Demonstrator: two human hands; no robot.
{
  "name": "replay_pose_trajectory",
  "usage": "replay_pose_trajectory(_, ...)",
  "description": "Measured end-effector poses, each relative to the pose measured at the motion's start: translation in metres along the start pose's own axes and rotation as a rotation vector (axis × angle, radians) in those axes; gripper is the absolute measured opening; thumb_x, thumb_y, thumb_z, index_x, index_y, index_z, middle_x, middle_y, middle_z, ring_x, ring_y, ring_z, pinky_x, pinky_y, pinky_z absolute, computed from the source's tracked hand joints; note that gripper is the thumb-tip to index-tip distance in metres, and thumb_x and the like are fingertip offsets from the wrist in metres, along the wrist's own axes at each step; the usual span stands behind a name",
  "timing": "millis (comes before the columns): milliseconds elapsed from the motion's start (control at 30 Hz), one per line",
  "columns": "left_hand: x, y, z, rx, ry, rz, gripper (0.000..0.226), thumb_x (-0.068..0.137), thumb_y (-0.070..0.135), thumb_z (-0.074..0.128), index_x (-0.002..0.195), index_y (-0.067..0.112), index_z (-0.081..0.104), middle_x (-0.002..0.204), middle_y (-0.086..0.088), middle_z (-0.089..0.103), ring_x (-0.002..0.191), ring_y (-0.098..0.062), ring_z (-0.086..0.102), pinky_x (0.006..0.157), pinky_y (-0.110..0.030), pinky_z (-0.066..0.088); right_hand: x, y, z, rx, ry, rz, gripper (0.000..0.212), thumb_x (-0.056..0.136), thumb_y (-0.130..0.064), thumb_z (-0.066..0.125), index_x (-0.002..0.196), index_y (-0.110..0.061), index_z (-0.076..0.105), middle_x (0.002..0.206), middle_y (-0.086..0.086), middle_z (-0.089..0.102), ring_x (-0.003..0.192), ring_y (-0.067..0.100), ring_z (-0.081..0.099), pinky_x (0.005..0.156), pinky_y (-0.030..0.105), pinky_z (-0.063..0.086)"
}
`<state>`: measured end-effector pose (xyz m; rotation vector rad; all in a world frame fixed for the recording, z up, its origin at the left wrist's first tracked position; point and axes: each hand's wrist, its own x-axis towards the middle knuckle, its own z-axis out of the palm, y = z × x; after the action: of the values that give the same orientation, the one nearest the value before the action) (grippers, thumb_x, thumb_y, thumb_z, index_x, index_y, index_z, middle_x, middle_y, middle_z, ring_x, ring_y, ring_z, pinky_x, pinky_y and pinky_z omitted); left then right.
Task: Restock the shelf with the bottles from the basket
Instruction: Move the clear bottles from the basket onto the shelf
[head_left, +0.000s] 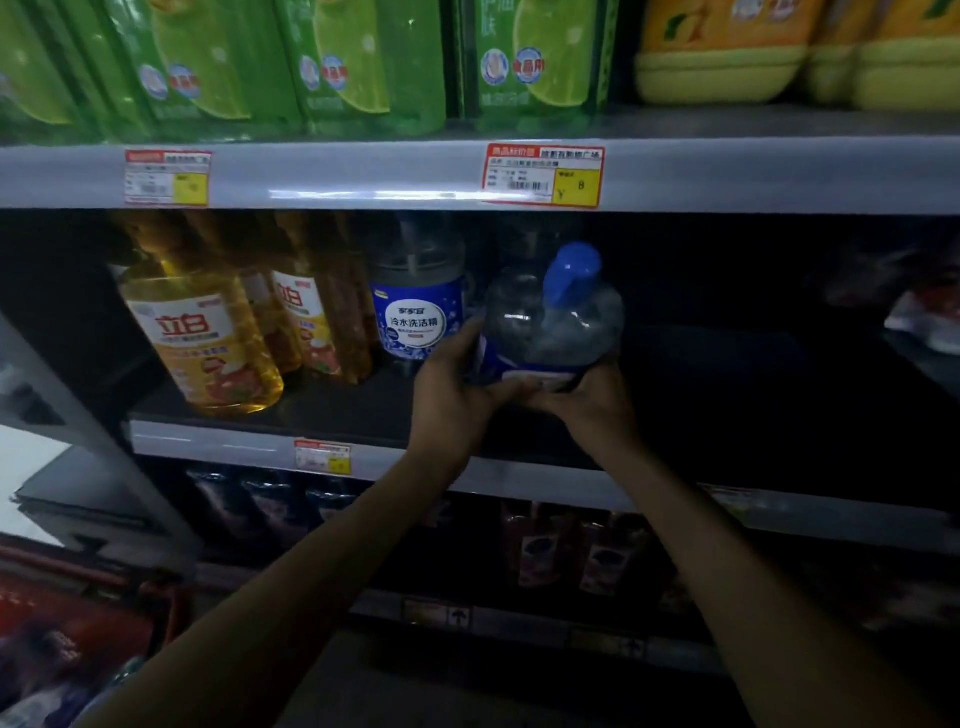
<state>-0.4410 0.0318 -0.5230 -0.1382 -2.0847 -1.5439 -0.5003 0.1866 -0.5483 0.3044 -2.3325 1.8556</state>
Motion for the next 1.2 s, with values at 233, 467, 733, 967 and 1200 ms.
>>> replay_pose_trajectory(233, 0.031, -0.011, 0.01, -0.096, -0.023, -0.017, 0.063, 0.075, 0.024, 0.087, 0.133, 0.014, 0.064, 0.125, -0.006, 0.073, 0.116, -0.025, 0.071, 0.094, -0.052, 0.06, 0.016, -0.001, 0.009, 0.156, 0.073, 0.042, 0.095, 0.059, -0.001, 0.094, 0.14, -0.016, 0.047, 0.128, 0.001, 0.065, 0.112, 0.012, 0.066, 0.086, 0.028, 0.06)
replay_pose_trajectory(467, 0.041, -0.022, 0.01, -0.169, 0.037, -0.16, 0.057, 0.076, 0.018, 0.09, 0.128, 0.013, 0.067, 0.12, -0.005, 0.076, 0.112, -0.023, 0.073, 0.092, -0.052, 0.061, 0.025, -0.002, 0.023, 0.191, 0.052, 0.075, 0.09, 0.059, -0.005, 0.095, 0.138, -0.019, 0.052, 0.124, -0.002, 0.068, 0.11, 0.013, 0.068, 0.09, 0.038, 0.061)
replay_pose_trajectory(733, 0.044, -0.022, 0.009, -0.149, 0.13, -0.243, 0.045, 0.079, 0.012, 0.088, 0.121, 0.013, 0.072, 0.112, 0.0, 0.079, 0.103, -0.013, 0.076, 0.087, -0.044, 0.064, 0.026, -0.005, 0.035, 0.19, 0.05, 0.051, 0.096, 0.065, -0.011, 0.09, 0.148, -0.021, 0.045, 0.132, 0.002, 0.066, 0.119, 0.018, 0.064, 0.099, 0.045, 0.056)
replay_pose_trajectory(967, 0.044, -0.025, 0.008, -0.097, 0.129, -0.202, 0.04, 0.083, 0.006, 0.085, 0.118, 0.02, 0.071, 0.112, 0.002, 0.078, 0.102, -0.009, 0.074, 0.09, -0.043, 0.063, 0.029, 0.003, 0.035, 0.183, 0.043, 0.04, 0.102, 0.063, -0.023, 0.086, 0.153, -0.022, 0.039, 0.139, 0.002, 0.061, 0.125, 0.016, 0.061, 0.102, 0.046, 0.054)
replay_pose_trajectory(1200, 0.033, -0.014, -0.01, -0.059, 0.047, -0.229, 0.043, 0.083, 0.003, 0.082, 0.121, 0.014, 0.066, 0.122, -0.005, 0.075, 0.104, -0.007, 0.071, 0.094, -0.04, 0.061, 0.02, -0.004, 0.036, 0.073, 0.088, 0.135, 0.095, 0.07, -0.003, 0.088, 0.151, -0.018, 0.042, 0.139, 0.006, 0.061, 0.125, 0.022, 0.06, 0.101, 0.045, 0.054)
